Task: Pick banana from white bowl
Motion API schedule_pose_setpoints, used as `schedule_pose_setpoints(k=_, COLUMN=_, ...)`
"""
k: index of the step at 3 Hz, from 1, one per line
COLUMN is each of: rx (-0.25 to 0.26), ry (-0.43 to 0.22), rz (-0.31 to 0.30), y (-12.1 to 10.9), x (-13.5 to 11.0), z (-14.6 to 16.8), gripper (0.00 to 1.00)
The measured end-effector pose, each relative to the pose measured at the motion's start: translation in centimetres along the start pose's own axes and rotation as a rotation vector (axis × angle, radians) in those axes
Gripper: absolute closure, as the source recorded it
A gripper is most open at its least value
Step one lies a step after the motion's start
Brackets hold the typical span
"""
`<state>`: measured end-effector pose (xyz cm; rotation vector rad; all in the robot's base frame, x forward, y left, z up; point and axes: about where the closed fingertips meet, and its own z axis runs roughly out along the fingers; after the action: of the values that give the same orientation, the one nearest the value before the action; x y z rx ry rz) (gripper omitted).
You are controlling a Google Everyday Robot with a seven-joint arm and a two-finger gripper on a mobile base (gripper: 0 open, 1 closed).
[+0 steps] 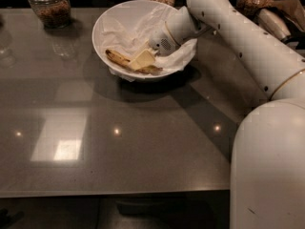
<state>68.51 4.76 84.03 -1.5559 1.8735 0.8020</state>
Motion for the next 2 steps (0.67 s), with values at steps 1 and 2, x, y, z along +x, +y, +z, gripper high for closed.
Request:
schedule_pose_setpoints(k=1, rx=0.022, ry=-0.028, rz=-0.02, y=0.3, x=-1.1, z=-1.2, gripper=1.0)
schedule_pose_setpoints(k=2, rx=0.049, ry=-0.077, rz=-0.059, y=0.6, x=-3.0, z=-3.0, gripper=1.0)
